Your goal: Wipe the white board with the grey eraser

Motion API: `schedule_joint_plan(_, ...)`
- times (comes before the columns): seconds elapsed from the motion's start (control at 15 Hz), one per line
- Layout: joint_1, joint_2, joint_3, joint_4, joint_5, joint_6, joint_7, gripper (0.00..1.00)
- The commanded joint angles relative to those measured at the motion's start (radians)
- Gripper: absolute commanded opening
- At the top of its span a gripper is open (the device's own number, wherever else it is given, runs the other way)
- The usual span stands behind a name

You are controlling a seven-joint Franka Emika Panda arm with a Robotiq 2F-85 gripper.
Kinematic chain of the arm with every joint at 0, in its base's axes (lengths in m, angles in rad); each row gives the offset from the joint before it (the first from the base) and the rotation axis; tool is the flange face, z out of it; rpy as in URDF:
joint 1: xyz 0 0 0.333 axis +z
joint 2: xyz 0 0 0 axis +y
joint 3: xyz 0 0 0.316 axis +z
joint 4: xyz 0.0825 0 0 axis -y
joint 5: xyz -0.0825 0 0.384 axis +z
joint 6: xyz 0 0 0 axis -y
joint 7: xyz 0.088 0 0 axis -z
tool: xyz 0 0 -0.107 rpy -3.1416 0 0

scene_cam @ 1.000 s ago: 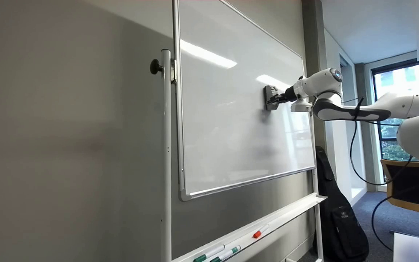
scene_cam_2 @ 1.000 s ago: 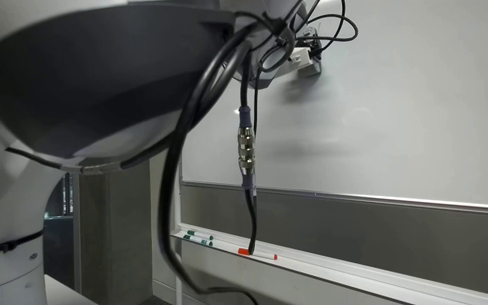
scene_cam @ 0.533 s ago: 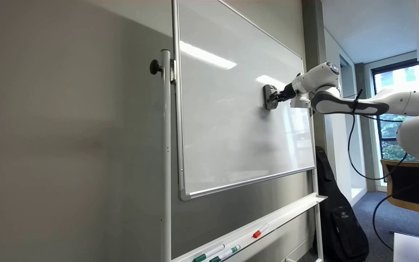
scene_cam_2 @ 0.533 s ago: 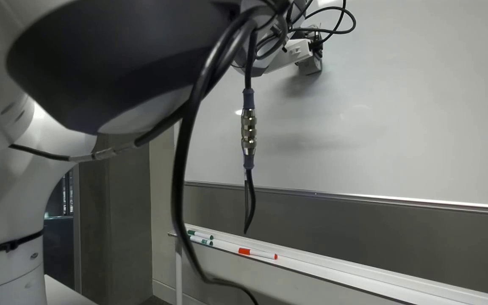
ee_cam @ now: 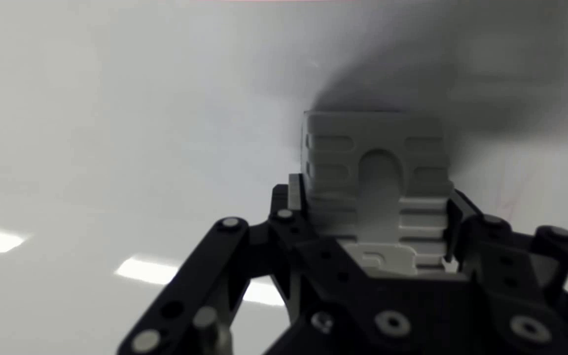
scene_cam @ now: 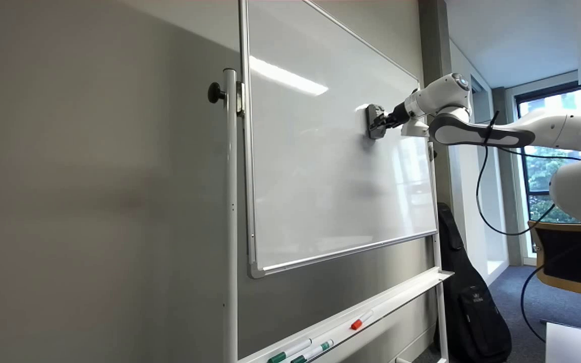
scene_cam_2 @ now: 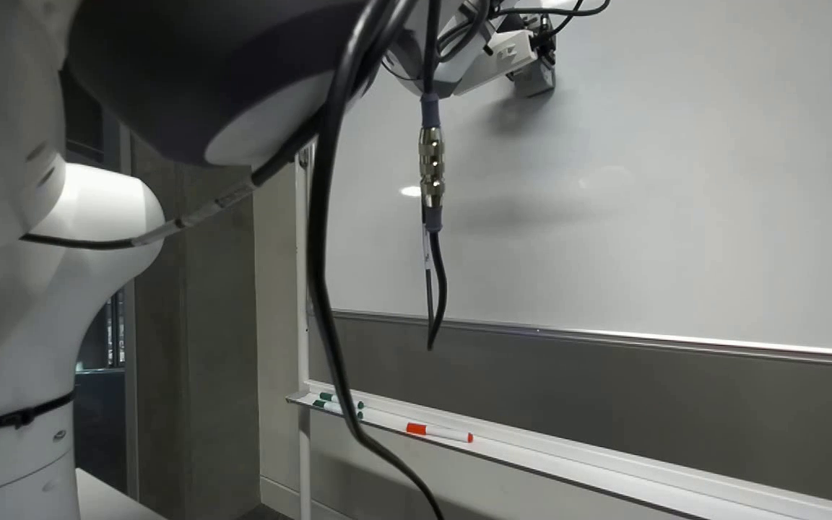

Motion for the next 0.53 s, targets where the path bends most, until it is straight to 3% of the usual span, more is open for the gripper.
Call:
schedule_joint_plan(0.0,0.087,0.098,0.019,0.154,0.030,0.014,-0.019,0.38)
schedule_joint_plan(0.47,0.081,0.109,-0.045,0.150,0.023,0.036,-0.010,0.38)
